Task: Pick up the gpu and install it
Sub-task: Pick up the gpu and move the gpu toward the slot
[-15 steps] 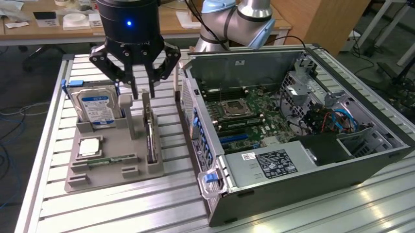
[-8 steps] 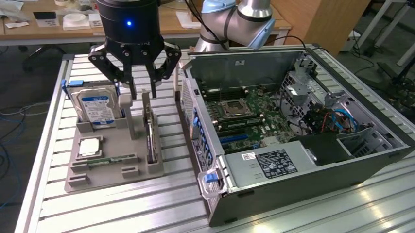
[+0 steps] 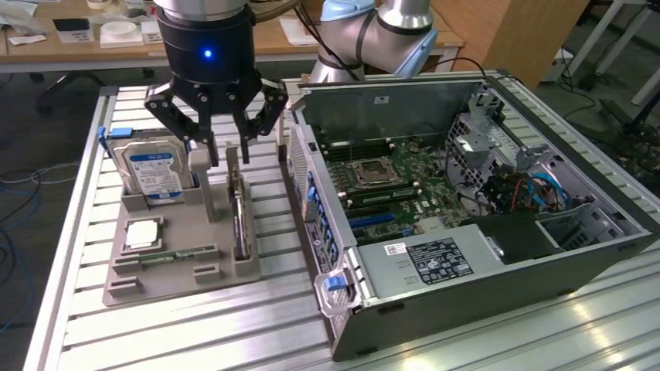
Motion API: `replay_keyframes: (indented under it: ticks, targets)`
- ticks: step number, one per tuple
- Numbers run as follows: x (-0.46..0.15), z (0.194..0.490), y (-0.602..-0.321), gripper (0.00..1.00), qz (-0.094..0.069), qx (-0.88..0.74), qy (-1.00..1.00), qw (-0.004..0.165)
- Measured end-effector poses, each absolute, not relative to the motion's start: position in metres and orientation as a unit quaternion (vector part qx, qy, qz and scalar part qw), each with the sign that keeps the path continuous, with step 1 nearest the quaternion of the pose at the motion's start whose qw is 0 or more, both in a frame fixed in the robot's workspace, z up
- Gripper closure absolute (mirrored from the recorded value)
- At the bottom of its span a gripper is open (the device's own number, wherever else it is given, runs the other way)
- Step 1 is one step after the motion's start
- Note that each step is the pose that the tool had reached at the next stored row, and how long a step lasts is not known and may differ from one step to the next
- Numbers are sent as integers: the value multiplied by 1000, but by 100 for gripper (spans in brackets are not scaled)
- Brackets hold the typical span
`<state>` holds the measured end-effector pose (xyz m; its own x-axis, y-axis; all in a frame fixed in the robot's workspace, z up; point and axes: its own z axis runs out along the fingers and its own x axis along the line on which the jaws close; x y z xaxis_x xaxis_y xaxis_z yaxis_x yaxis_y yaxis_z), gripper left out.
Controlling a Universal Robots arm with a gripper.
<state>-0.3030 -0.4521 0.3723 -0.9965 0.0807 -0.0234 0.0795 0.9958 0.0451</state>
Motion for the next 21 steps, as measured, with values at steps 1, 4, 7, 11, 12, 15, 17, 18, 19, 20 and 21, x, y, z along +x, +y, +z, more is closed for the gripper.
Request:
replay_keyframes:
  ticks: [1, 4, 7, 11, 12, 15, 17, 18, 19, 20, 21]
  targets:
    - [-303, 371, -452, 58, 22, 40, 999, 13]
    - [-303, 371, -452, 58, 22, 40, 999, 13]
    - [-303, 371, -452, 58, 22, 40, 999, 13]
    - [-303, 364, -452, 58, 22, 40, 999, 13]
    - [-303, 362, -452, 58, 22, 40, 999, 13]
    - [-303, 357, -452, 58, 22, 40, 999, 13]
    - [-303, 353, -452, 58, 22, 40, 999, 13]
    - [-303, 351, -452, 58, 22, 40, 999, 13]
    - [-303, 350, -452, 58, 22, 40, 999, 13]
    - [-303, 348, -452, 58, 22, 40, 999, 13]
    - [-303, 347, -452, 58, 22, 40, 999, 13]
